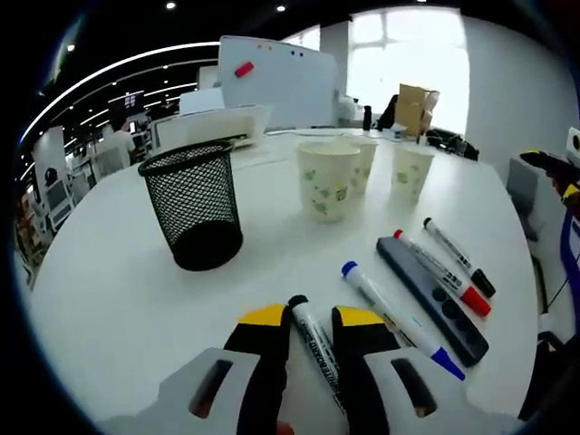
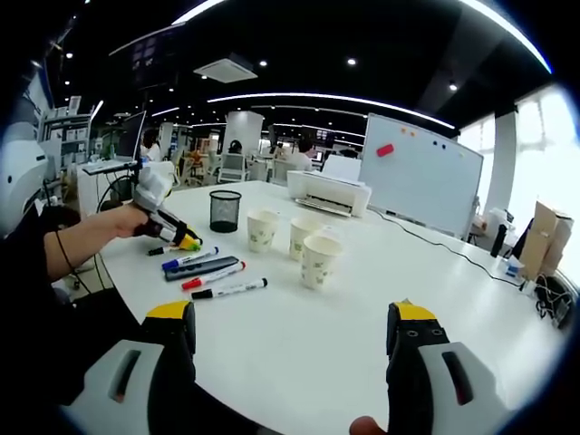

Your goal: Place the scattered laser pointers and whiteboard markers into the pen holder and stack the scattered paper cups together

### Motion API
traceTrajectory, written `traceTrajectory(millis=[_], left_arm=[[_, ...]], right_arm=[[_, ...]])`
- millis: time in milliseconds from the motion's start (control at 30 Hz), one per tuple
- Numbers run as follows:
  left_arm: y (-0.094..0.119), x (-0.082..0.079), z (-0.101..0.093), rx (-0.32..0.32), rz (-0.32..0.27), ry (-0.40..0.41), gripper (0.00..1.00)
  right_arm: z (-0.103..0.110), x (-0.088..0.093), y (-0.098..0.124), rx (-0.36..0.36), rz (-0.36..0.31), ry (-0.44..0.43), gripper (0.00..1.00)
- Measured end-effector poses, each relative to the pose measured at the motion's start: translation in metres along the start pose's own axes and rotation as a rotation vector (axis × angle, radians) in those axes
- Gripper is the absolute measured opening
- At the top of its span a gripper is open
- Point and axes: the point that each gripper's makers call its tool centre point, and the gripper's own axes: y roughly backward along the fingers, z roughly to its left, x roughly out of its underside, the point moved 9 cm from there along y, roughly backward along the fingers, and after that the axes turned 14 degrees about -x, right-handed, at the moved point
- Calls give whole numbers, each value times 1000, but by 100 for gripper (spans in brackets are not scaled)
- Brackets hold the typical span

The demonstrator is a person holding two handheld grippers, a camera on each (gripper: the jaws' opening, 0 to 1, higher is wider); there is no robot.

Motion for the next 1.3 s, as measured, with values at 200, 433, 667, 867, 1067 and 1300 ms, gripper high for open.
traceTrajectory(millis=[200,433,667,867,1067,1300], left_arm=[[-1,0,0,1,-3,-5,18],[0,0,-3,-4,-17,-33,15],[5,-1,-5,0,-29,-38,15],[17,-11,-6,7,-66,-25,15],[28,-20,-3,14,-111,-11,15],[44,-29,-3,14,-150,-13,15]], right_arm=[[0,-1,2,4,-1,4,82],[1,-1,2,5,-4,6,82],[1,-1,1,6,-2,7,82],[3,-4,1,3,-3,14,82],[4,-10,2,4,-10,24,82],[7,-12,3,4,-7,34,82]])
